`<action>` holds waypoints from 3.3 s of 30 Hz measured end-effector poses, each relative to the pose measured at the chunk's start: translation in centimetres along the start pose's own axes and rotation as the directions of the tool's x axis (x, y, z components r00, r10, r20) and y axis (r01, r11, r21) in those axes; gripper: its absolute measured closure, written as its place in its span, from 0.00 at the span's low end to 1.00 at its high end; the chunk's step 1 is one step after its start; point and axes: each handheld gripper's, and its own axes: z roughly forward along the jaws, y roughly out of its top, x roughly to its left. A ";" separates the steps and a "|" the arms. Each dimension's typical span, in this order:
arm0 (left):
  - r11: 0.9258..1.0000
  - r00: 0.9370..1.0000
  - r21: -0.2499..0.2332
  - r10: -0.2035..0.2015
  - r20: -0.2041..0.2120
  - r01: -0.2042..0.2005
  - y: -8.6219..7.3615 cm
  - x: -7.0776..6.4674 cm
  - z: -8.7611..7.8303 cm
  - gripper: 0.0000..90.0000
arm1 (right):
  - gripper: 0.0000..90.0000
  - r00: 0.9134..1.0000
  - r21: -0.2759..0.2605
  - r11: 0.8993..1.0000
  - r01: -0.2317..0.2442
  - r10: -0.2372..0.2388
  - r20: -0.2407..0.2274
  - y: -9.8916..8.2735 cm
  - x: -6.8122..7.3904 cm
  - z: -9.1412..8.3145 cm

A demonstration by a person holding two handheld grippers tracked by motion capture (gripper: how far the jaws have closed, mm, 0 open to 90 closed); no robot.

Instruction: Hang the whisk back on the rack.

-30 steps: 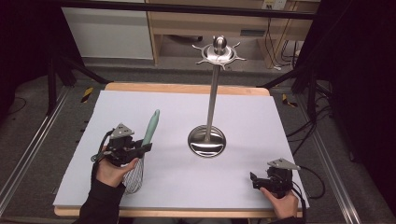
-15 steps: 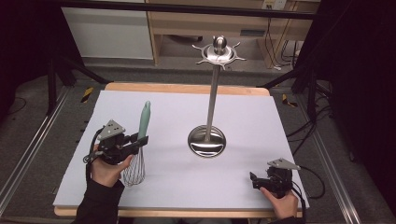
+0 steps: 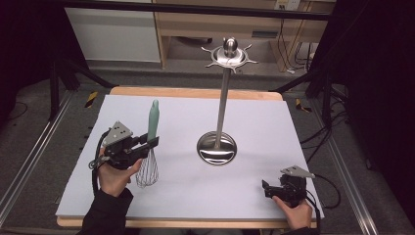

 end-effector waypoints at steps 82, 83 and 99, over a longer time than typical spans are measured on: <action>0.988 0.987 -0.073 0.142 0.079 -0.136 10.6 -5.5 3.4 0.77 | 0.09 1.000 -0.008 1.000 -0.014 0.014 -0.005 0.2 -0.1 0.1; 0.988 0.987 -0.075 0.138 0.080 -0.132 10.7 -5.6 3.5 0.77 | 0.09 1.000 -0.009 1.000 -0.014 0.014 -0.005 0.2 -0.1 0.1; 0.986 0.984 -0.045 0.165 0.071 -0.162 11.7 -6.4 4.6 0.77 | 0.09 1.000 -0.013 1.000 -0.013 0.013 -0.010 0.2 -0.2 0.0</action>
